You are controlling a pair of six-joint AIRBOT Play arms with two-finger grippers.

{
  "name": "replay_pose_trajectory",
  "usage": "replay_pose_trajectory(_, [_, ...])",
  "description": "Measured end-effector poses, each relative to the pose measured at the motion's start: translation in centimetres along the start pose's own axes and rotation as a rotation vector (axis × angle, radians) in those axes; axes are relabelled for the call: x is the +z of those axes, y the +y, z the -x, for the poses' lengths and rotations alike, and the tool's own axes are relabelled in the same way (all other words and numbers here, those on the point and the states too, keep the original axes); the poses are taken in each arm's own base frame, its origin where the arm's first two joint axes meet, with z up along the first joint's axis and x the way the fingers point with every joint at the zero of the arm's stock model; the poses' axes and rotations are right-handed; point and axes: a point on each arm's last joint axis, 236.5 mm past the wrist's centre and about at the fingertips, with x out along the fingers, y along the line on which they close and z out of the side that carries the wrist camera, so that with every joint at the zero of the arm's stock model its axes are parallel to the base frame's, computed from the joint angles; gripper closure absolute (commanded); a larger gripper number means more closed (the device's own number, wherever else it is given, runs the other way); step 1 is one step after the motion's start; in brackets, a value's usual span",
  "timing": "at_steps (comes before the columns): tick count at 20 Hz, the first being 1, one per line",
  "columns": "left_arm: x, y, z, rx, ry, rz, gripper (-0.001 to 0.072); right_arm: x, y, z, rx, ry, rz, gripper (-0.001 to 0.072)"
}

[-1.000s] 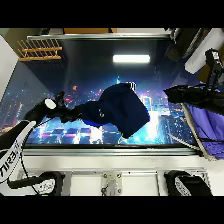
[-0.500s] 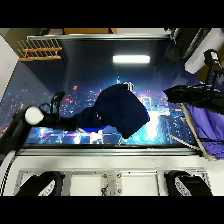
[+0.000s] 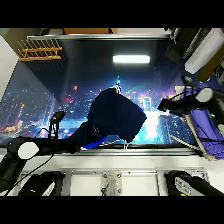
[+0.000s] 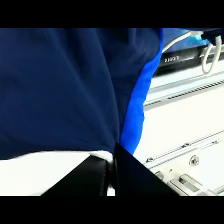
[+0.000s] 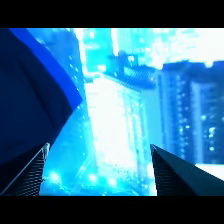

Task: Fold the clothes and pants, and hang the long-sleeved shirts on hangers.

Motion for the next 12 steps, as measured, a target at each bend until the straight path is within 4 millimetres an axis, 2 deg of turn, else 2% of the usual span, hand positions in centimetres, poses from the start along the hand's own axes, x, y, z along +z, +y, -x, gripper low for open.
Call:
replay_pose_trajectory(2, [-0.3, 0.0, -0.1, -0.004, 0.006, 0.001, 0.0700, -1.2, 0.2, -3.7, 0.033, 0.103, -0.042, 0.0001])
replay_pose_trajectory(4, [-0.5, -0.1, -0.1, -0.006, 0.010, 0.007, 0.0700, -2.4, 1.3, -6.8, 0.079, 0.182, -0.063, 0.0001])
replay_pose_trajectory(6, [-0.7, -0.1, -0.1, -0.006, 0.015, 0.008, 0.0700, -3.3, 2.7, -9.1, 0.116, 0.233, -0.072, 0.0001])
replay_pose_trajectory(9, [-0.7, -0.1, -0.1, -0.008, 0.014, 0.009, 0.0700, -4.1, 4.8, -11.0, 0.156, 0.260, -0.070, 0.0015])
replay_pose_trajectory(10, [-0.6, -0.1, -0.1, -0.009, 0.013, 0.009, 0.0700, -4.2, 5.5, -11.5, 0.165, 0.257, -0.065, 0.0230])
replay_pose_trajectory(11, [-0.6, -0.1, -0.1, -0.009, 0.012, 0.009, 0.0699, -4.1, 5.7, -11.9, 0.164, 0.249, -0.059, 0.0617])
replay_pose_trajectory(12, [-0.6, -0.1, -0.1, -0.009, 0.011, 0.009, 0.0568, -4.1, 5.9, -12.3, 0.164, 0.241, -0.055, 0.0687])
